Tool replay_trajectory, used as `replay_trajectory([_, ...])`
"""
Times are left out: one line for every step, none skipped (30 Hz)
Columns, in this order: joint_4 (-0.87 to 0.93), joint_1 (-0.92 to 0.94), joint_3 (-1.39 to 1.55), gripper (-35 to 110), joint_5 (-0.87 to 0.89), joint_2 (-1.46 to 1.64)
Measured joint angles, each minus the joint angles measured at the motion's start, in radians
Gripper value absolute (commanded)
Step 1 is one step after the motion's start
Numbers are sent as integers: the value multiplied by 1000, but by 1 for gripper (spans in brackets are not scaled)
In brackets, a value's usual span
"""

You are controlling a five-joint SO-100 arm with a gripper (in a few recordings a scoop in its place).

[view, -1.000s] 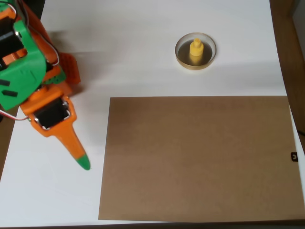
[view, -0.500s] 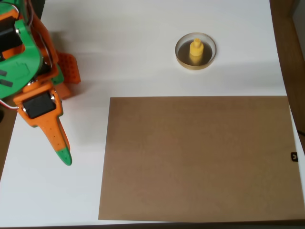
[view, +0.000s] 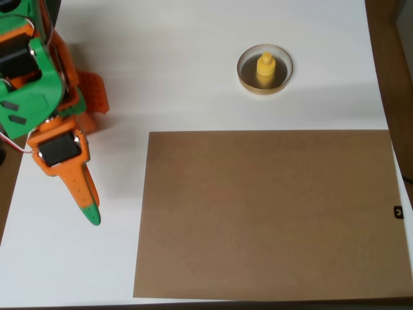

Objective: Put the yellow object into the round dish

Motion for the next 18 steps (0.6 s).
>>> replay_trajectory([0,0,2,12,3,0])
replay_trajectory([-8,-3,3,11,8,0])
replay_trajectory([-12,-2,5,9,15,0])
replay_trajectory([-17,-3,14,7,25,0])
replay_trajectory([-18,-2,21,6,32,0])
replay_trajectory([-20,8,31,5,35,0])
replay_trajectory([-25,15,37,4,38,0])
replay_trajectory([-31,18,40,5,43,0])
replay_trajectory([-34,14,51,4,51,0])
replay_trajectory([-35,12,55,4,60,0])
replay_trajectory([-37,17,55,4,67,0])
replay_trajectory([-37,28,61,3,74,0])
replay_trajectory([-37,34,71,1,83,0])
replay_trajectory([-37,32,74,0,87,0])
replay_trajectory([-37,28,74,0,91,0])
replay_trajectory([-37,28,74,0,92,0])
replay_trajectory([-37,29,74,0,92,0])
replay_trajectory([-37,29,74,0,92,0])
